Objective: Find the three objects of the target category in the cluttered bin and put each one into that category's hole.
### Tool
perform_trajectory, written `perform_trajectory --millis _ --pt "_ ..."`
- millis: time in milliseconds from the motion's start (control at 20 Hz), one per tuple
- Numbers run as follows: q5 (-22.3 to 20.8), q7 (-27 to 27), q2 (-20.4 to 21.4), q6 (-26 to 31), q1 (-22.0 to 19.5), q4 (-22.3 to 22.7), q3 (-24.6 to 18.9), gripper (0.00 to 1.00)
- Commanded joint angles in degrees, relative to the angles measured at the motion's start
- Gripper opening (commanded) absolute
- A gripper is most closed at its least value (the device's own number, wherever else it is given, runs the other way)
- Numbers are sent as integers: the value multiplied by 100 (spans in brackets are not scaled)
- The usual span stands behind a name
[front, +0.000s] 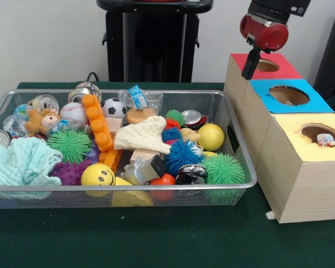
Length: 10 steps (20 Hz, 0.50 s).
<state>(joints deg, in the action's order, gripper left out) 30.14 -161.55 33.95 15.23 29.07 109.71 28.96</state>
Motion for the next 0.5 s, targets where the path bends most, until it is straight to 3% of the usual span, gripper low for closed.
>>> perform_trajectory --millis 50,100,150,200,250,300,350,400,500 --pt "-430 -489 -879 -384 556 -379 548 0" --pt "-546 -383 -1163 -389 849 -541 1018 0" --pt "-724 -215 -1671 -616 1382 -688 1844 0" --pt "-792 -154 -1831 -863 1592 -677 2151 0" --pt "-906 -70 -2160 -1019 2063 -678 2843 0" --pt "-925 -65 -2333 -1006 2271 -729 3135 0" --pt "-843 -167 -2764 -908 2585 -796 3650 0" --pt "-827 -225 -2853 -679 2669 -842 3784 0" --pt "-472 -565 -3404 -778 2807 -953 4206 0"
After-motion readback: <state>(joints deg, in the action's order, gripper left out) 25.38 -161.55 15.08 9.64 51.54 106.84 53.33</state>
